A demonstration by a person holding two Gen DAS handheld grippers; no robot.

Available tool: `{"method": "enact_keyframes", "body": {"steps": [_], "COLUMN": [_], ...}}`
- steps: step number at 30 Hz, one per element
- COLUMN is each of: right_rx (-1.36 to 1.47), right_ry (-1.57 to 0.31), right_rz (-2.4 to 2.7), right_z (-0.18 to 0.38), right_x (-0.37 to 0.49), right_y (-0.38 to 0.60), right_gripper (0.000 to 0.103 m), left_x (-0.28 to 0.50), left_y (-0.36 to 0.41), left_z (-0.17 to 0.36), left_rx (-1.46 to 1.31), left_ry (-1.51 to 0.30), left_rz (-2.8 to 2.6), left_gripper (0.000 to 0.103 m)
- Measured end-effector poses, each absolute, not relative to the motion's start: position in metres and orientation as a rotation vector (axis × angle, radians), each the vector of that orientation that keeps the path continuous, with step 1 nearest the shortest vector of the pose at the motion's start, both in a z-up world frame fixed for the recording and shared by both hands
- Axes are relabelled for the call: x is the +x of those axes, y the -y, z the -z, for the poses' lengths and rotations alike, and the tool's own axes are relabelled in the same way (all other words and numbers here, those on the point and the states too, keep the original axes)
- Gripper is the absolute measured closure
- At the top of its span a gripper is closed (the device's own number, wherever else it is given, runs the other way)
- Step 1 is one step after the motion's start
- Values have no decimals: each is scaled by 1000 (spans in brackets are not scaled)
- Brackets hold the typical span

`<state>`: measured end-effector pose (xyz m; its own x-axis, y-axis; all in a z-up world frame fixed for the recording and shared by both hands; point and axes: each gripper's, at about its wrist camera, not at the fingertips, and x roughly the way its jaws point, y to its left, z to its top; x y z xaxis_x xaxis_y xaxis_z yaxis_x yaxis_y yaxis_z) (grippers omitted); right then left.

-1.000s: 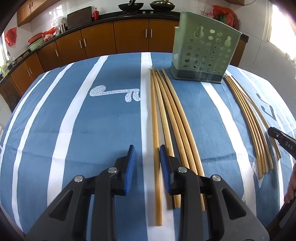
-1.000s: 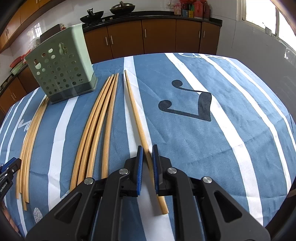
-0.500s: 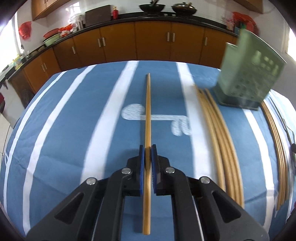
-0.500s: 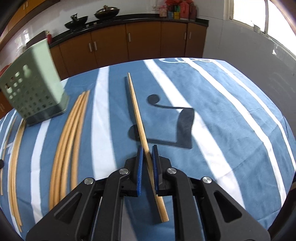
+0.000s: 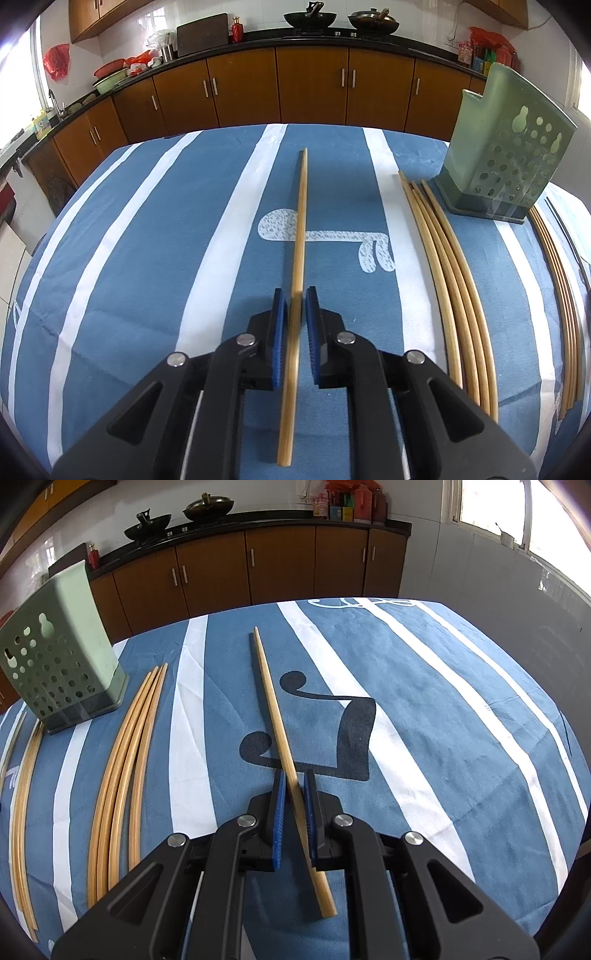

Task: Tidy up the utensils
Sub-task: 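Close the left tool on a wooden chopstick while the right tool grasps another chopstick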

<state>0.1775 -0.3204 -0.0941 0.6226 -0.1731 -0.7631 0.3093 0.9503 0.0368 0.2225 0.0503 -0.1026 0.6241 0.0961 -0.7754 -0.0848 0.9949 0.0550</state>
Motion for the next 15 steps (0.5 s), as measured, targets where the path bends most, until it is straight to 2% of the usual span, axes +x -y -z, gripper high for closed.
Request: {"method": "enact_keyframes", "body": {"steps": [7,10,15], "right_rx": [157,140,149], "right_ry": [-857,-859,-785], "right_rz": [270,256,229], "right_z": [94,93,70], "right_x": [173,172,155], "right_y": [319,317,316], "right_gripper": [92,95,95], "left_x": [211,208,195], "left_y": [-51,-50,-55], "left_z": [103,103,87], "left_rx": [17,22,10], "left_ry": [-891,-895,-886], "left_rz": [-105,-89,-63], "left_gripper": [87,95,95]}}
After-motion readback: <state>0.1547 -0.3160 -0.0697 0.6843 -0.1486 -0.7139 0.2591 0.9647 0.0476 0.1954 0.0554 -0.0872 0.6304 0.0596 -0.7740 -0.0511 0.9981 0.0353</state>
